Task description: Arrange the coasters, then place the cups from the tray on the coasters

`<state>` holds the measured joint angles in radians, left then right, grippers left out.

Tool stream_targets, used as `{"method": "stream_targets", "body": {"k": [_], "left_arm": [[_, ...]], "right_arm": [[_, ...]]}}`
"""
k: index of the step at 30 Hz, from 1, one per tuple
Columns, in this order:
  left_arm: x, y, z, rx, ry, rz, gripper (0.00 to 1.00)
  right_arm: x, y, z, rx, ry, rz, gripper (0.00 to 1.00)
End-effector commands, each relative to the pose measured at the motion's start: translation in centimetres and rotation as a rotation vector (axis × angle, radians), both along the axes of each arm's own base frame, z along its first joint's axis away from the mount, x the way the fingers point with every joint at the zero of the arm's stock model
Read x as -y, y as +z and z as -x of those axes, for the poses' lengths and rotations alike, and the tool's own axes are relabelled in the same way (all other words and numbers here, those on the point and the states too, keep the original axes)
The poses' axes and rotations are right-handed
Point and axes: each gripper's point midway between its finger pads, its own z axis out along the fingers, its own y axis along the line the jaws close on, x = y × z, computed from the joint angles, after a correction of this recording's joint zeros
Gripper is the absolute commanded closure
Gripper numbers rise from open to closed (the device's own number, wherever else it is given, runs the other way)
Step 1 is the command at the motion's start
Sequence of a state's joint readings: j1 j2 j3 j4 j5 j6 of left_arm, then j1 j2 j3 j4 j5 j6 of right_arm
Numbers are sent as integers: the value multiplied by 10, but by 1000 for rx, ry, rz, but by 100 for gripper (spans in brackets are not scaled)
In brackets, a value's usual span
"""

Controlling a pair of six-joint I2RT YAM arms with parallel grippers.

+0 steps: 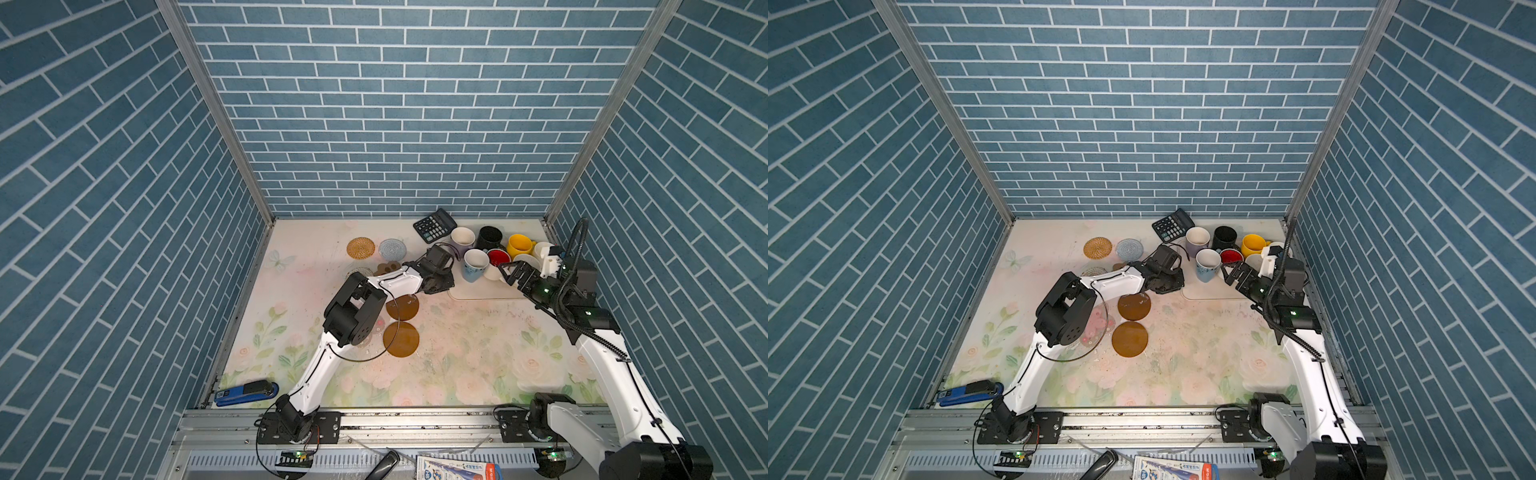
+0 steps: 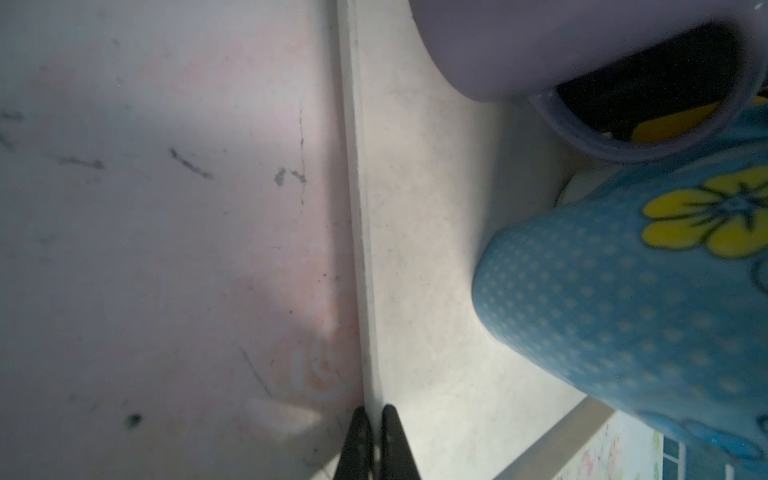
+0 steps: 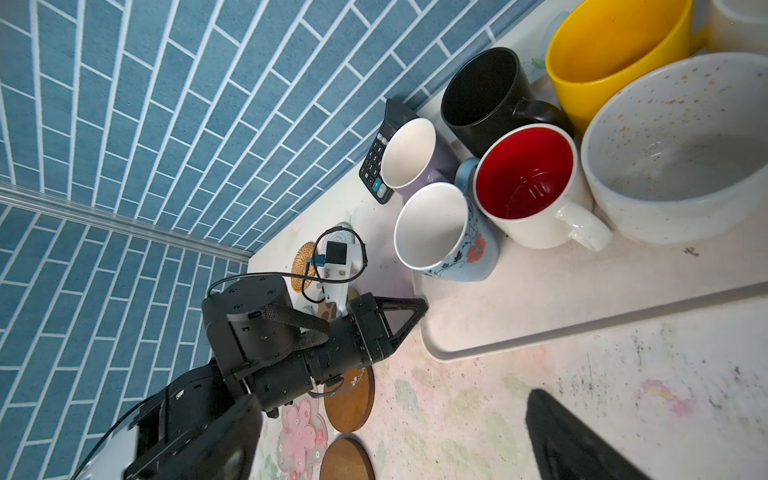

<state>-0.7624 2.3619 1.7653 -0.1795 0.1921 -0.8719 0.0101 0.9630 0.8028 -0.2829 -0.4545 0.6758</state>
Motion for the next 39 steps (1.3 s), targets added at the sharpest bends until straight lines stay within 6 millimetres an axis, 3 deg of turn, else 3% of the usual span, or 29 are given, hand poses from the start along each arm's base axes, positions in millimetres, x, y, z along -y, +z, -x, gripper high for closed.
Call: {"method": "stream_targets", "body": {"k": [1, 28, 39], "left_arm": [[5, -10, 33, -8, -119, -49, 100], [-22, 3, 100, 7, -174, -33, 100], [-46, 17, 124, 37, -202, -68, 100]], "right_arm": [[4, -8, 6, -21, -16, 21, 1], [7, -28, 26, -125, -30, 77, 1], [-10, -37, 31, -154, 11, 112, 1]]}}
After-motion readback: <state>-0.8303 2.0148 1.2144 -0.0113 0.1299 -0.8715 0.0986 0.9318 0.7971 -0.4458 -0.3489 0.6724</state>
